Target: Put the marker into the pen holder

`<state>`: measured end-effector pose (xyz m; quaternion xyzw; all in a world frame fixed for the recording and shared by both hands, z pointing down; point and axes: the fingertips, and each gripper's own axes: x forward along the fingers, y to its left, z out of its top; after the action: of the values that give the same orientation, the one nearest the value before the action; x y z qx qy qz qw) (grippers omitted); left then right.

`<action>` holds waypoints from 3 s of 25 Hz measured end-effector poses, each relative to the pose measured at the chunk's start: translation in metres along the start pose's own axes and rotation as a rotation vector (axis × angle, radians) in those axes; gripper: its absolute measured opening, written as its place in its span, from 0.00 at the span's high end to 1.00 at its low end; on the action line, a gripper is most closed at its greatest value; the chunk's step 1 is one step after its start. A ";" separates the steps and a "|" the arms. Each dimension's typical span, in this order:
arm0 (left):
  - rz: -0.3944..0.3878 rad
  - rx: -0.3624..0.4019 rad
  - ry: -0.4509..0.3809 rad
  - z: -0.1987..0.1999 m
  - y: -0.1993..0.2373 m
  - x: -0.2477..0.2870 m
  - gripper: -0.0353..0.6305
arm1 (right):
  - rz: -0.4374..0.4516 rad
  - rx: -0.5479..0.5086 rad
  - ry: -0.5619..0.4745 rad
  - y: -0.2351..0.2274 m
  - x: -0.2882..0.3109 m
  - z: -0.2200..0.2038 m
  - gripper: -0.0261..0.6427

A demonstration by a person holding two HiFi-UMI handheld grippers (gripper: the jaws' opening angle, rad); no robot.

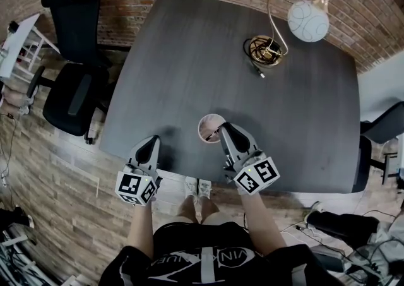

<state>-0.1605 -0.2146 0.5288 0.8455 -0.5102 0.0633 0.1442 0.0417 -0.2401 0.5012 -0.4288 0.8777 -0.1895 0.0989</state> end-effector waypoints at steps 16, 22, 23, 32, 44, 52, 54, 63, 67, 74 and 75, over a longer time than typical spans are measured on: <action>0.028 -0.022 0.021 -0.011 0.007 -0.007 0.93 | 0.020 -0.029 0.049 0.001 0.002 -0.014 0.88; 0.041 -0.021 0.028 -0.015 0.011 -0.013 0.93 | 0.023 -0.102 0.075 0.002 0.004 -0.016 0.88; 0.044 -0.017 0.031 -0.016 0.011 -0.014 0.93 | 0.020 -0.122 0.079 0.002 0.004 -0.016 0.88; 0.056 -0.013 0.025 -0.014 0.014 -0.018 0.93 | -0.025 -0.161 0.072 -0.006 0.001 -0.011 0.87; 0.027 -0.029 0.027 -0.018 0.005 -0.016 0.93 | -0.060 -0.057 0.056 -0.015 -0.008 -0.014 0.70; 0.033 -0.038 0.018 -0.019 0.010 -0.027 0.93 | -0.083 -0.028 0.043 -0.015 -0.017 -0.012 0.65; 0.036 -0.042 0.013 -0.018 0.011 -0.030 0.93 | -0.084 -0.050 0.046 -0.014 -0.021 -0.009 0.65; 0.020 -0.032 -0.026 0.000 0.006 -0.034 0.93 | -0.130 -0.095 0.027 -0.014 -0.046 0.013 0.80; 0.015 -0.027 -0.044 0.008 0.004 -0.035 0.93 | -0.146 -0.105 0.016 -0.014 -0.057 0.022 0.87; -0.004 -0.005 -0.073 0.027 -0.005 -0.031 0.93 | -0.173 -0.134 0.001 -0.012 -0.070 0.037 0.89; -0.007 -0.001 -0.077 0.030 -0.006 -0.031 0.93 | -0.176 -0.137 0.000 -0.011 -0.072 0.039 0.89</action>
<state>-0.1709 -0.1951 0.4910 0.8492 -0.5123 0.0298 0.1249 0.1072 -0.1993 0.4711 -0.5099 0.8476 -0.1370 0.0525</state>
